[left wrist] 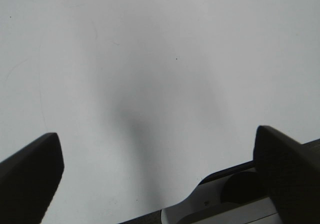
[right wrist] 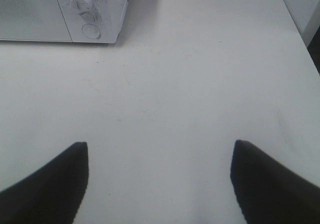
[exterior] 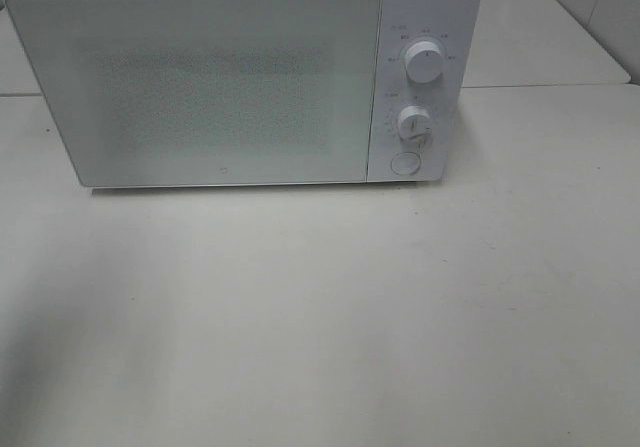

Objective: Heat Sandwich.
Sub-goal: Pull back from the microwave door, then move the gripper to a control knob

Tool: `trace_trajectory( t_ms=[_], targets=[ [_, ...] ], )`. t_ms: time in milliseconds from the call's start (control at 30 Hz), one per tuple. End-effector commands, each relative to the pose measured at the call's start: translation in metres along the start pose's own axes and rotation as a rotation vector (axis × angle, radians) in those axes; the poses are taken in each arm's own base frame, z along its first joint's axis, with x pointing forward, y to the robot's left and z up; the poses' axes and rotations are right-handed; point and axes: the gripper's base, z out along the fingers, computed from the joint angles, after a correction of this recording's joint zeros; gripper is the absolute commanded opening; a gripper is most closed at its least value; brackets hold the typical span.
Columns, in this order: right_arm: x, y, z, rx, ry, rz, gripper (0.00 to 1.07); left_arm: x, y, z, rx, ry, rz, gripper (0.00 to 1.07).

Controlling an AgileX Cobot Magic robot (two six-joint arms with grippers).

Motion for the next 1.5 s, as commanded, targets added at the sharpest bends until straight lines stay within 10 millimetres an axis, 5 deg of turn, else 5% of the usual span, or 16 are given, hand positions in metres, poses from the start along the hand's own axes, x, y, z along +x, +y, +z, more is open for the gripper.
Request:
trace_trajectory(
  t_ms=[33, 600, 1500],
  targets=[
    [0.001, 0.0, -0.003, 0.004, -0.036, 0.007, 0.75, 0.02, 0.001, 0.0, -0.008, -0.004, -0.007, 0.98],
    [0.001, 0.0, -0.003, 0.004, -0.036, 0.007, 0.75, 0.115, 0.007, -0.009, -0.11, -0.067, -0.04, 0.98],
    [0.001, 0.0, -0.003, 0.004, -0.036, 0.007, 0.75, 0.174, -0.003, -0.062, -0.13, -0.571, -0.1, 0.98]
  ],
)
